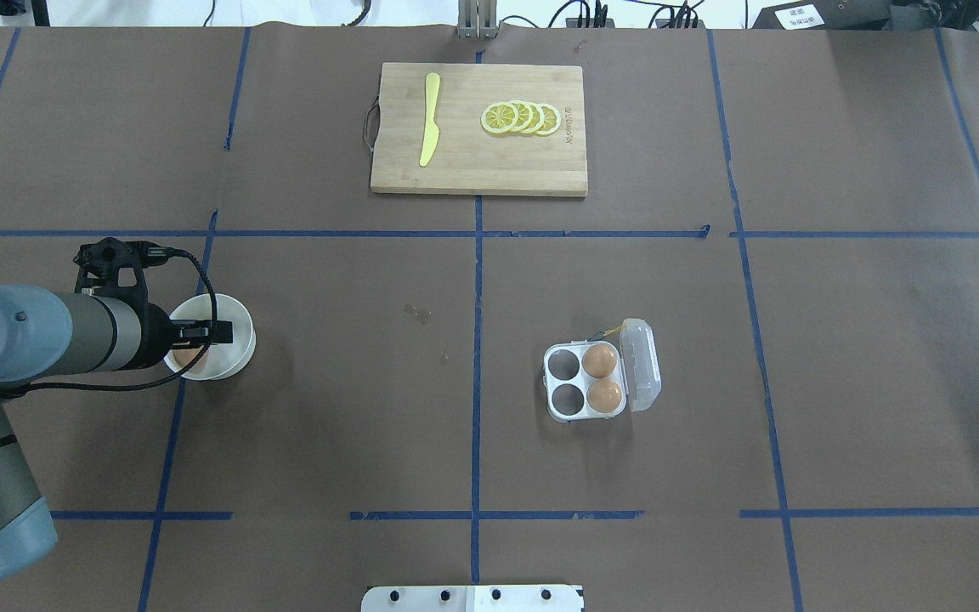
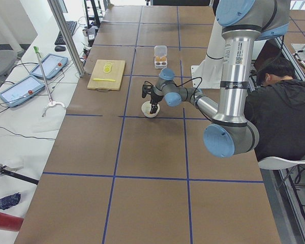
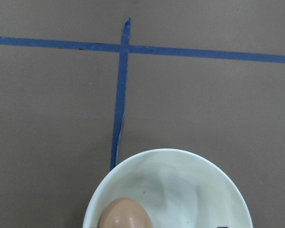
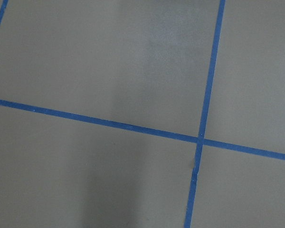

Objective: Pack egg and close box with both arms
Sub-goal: 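Move the left gripper over the white bowl toward the brown egg, then lower the left gripper into the bowl and close on the egg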

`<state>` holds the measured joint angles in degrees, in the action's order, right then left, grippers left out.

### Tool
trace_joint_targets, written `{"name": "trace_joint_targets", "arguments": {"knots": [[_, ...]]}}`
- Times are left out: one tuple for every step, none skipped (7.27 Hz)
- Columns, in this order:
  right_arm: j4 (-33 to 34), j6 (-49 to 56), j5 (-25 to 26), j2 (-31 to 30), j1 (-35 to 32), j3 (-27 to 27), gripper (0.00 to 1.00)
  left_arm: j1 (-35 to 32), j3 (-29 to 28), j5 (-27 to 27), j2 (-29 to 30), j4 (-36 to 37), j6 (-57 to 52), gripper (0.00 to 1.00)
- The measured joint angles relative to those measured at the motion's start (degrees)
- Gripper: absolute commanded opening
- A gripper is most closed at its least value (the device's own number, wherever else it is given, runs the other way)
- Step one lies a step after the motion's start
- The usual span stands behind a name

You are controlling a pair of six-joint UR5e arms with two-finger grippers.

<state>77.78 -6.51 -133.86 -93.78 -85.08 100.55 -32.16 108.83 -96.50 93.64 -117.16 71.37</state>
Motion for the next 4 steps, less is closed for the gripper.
{"name": "trace_joint_targets", "arguments": {"knots": [[0.0,0.0,0.0,0.0,0.0,0.0,1.0,0.2,-0.7,0.0,0.4,0.0,0.0,0.85],[0.0,0.0,0.0,0.0,0.0,0.0,1.0,0.3,-1.6,0.0,1.1,0.0,0.0,0.85],[0.0,0.0,0.0,0.0,0.0,0.0,1.0,0.3,-2.3,0.0,1.7,0.0,-0.1,0.85],[0.0,-0.1,0.0,0.1,0.0,0.0,1.0,0.4,-2.6,0.0,1.9,0.0,-0.2,0.84]]}}
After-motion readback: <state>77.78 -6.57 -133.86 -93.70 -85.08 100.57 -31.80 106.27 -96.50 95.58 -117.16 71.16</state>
